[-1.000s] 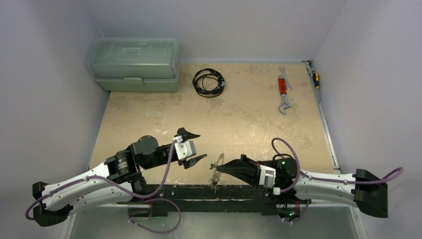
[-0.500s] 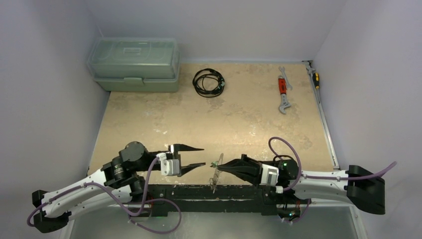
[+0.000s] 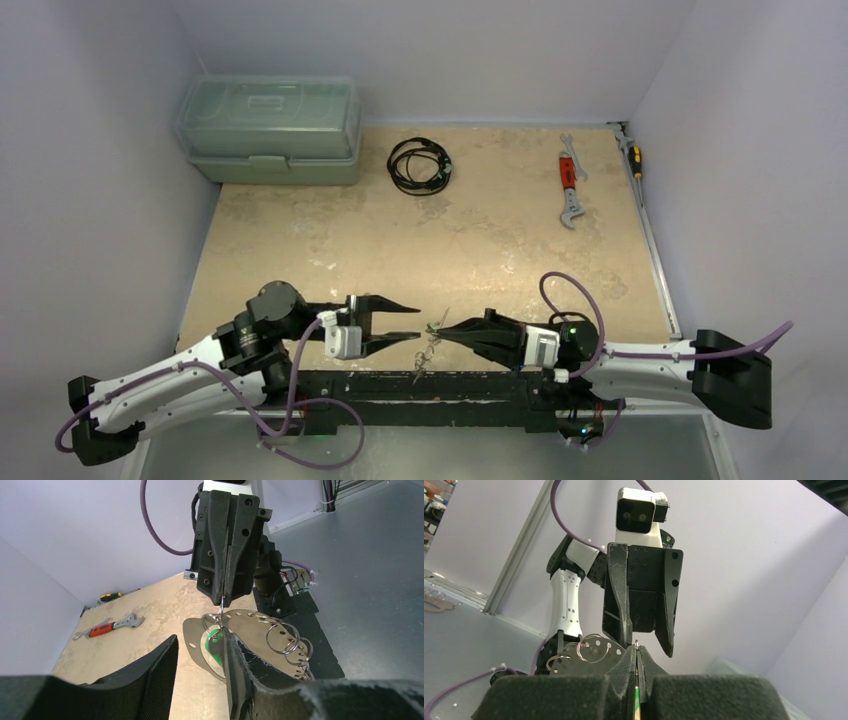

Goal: Put the keys on the keyring

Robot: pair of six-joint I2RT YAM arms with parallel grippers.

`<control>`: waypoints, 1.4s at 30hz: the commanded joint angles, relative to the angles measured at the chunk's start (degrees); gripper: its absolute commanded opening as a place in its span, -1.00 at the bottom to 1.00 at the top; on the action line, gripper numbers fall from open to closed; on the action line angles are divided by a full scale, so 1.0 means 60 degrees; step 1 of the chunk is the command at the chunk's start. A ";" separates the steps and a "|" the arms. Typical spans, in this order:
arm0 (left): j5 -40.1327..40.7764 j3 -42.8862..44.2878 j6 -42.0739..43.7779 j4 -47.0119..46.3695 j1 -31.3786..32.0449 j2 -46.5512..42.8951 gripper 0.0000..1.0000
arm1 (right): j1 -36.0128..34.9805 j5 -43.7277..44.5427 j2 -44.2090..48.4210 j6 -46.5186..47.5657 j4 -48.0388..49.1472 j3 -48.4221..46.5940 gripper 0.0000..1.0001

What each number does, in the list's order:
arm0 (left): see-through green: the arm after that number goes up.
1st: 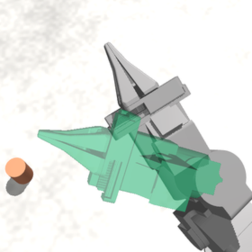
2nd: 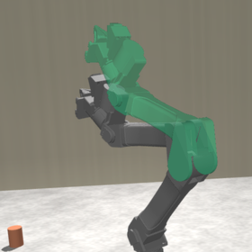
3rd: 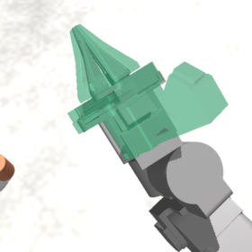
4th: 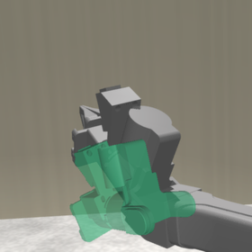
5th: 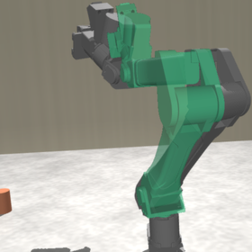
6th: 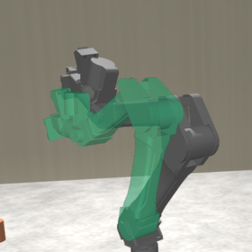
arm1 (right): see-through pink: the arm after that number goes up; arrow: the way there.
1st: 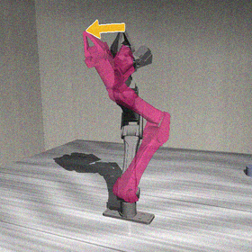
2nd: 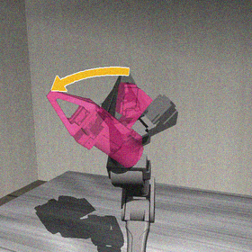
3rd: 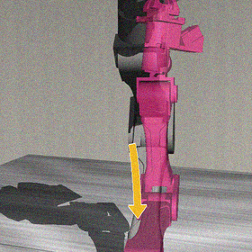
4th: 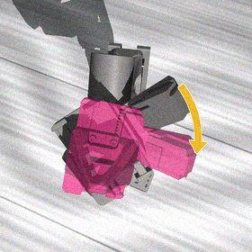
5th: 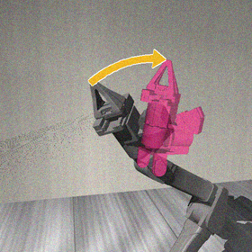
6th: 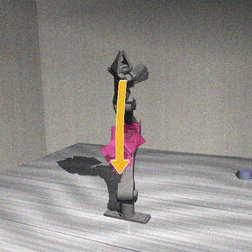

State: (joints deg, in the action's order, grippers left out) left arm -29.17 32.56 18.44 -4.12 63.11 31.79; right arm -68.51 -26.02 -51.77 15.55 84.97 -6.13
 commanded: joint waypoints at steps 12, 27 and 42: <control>-0.0838 -0.0123 -0.0367 -0.0784 -0.0060 0.0422 -0.32 | -0.0007 0.0251 -0.0574 -0.0339 0.1750 -0.0414 -1.00; -0.0749 -0.0061 -0.0237 -0.0319 -0.0060 0.0574 -0.32 | -0.0007 0.0422 -0.0575 -0.0409 0.2301 -0.0373 -1.00; -0.0515 0.0387 -0.0501 0.0148 -0.0060 0.1150 -1.00 | -0.0007 0.0265 -0.0673 -0.0645 0.2612 -0.0277 -1.00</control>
State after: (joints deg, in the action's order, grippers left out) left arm -32.77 32.03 16.64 -4.45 63.00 37.82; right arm -68.49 -25.04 -55.86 12.80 85.34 -6.42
